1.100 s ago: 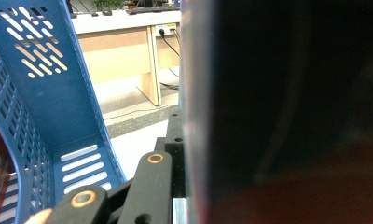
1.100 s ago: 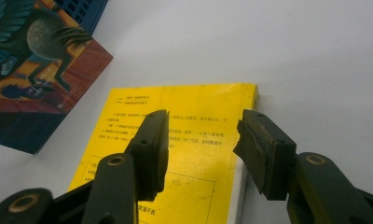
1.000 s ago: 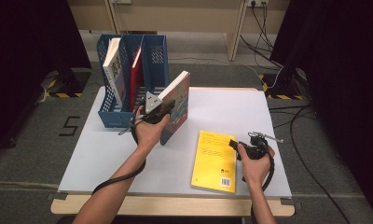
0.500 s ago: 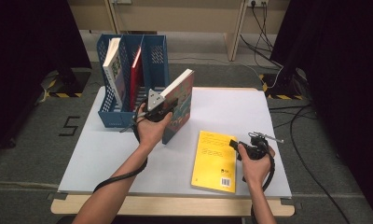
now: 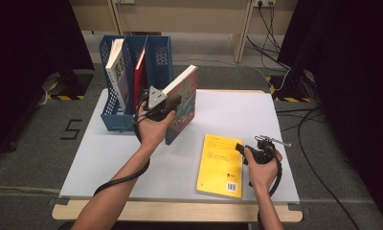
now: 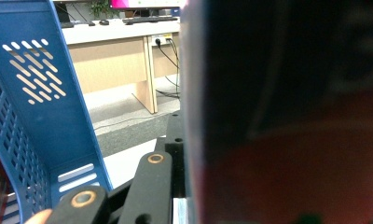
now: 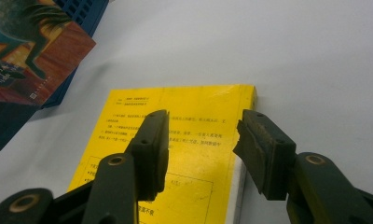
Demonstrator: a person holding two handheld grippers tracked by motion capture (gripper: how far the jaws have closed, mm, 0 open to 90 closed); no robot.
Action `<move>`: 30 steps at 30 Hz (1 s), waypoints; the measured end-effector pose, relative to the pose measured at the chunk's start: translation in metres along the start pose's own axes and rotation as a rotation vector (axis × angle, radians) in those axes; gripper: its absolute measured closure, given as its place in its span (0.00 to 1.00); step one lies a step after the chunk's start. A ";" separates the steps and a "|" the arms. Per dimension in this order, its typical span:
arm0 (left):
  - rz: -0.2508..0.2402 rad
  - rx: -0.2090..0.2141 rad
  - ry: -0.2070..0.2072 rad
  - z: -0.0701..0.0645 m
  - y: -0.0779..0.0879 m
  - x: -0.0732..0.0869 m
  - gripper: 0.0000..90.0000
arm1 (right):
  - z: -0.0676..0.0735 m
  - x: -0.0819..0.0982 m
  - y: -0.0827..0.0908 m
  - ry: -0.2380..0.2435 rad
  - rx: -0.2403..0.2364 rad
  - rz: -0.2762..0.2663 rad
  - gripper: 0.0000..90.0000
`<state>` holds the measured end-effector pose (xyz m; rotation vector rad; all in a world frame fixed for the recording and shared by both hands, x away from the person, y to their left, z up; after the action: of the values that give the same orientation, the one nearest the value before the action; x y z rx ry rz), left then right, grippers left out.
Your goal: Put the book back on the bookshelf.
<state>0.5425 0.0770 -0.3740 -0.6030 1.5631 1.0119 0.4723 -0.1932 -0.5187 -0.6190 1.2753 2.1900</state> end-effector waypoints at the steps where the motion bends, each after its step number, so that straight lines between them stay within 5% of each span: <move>1: -0.001 -0.001 0.002 0.001 0.000 -0.001 0.82 | 0.001 0.000 0.000 -0.009 -0.005 0.001 0.58; 30: -0.037 -0.027 0.016 0.015 0.013 -0.039 0.82 | -0.002 0.002 -0.001 0.002 0.017 0.003 0.58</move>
<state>0.5488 0.0906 -0.3334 -0.6586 1.5492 1.0038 0.4721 -0.1940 -0.5215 -0.6132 1.2959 2.1792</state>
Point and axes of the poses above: each handheld gripper's, and its own axes: y roughly backward along the jaws, x roughly out of its underside, z roughly to its left, the point moved 9 cm from there along -y, roughly forward along the jaws, and after that the axes turned 5 degrees about z, right-handed, at the moved point
